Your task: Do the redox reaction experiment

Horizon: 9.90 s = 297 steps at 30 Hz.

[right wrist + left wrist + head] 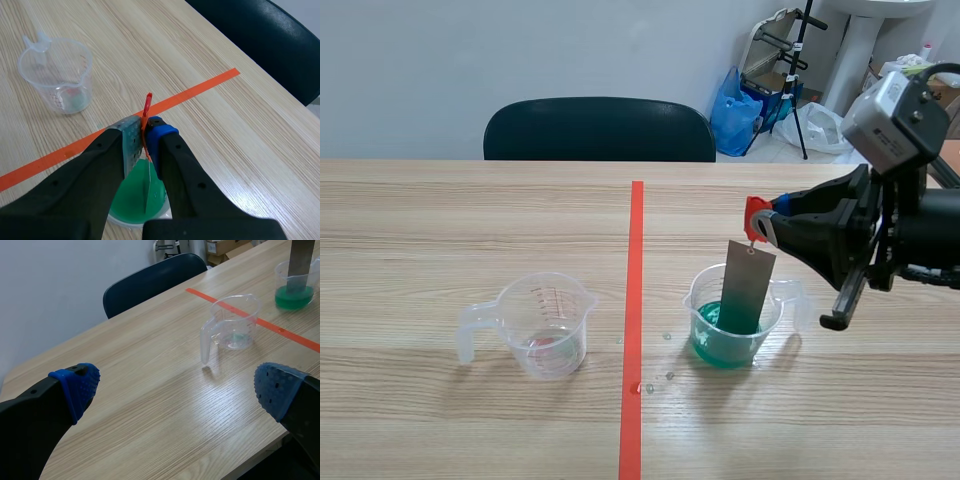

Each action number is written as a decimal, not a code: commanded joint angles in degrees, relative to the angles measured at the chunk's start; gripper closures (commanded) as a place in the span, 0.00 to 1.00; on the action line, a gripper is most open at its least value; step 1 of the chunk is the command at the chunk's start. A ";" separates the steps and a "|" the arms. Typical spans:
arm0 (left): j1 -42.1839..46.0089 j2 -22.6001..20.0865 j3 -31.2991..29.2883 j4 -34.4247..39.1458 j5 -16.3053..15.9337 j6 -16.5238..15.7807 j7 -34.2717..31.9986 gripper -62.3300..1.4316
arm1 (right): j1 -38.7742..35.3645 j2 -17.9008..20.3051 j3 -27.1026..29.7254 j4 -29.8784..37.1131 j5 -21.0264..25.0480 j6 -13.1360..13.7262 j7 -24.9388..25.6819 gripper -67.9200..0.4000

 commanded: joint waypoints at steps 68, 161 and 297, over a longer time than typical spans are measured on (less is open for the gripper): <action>0.07 0.17 0.02 0.42 -0.76 0.09 -0.39 0.00 | 0.50 0.48 0.00 0.15 -0.02 -0.11 0.11 0.98; 0.07 0.17 0.02 0.42 -0.76 0.09 -0.39 0.00 | 0.50 0.48 0.00 0.15 -0.02 -0.11 0.07 0.98; 0.07 0.15 0.02 0.46 -0.76 0.07 -0.61 0.00 | -4.90 3.34 21.44 20.96 31.58 5.42 -24.79 0.98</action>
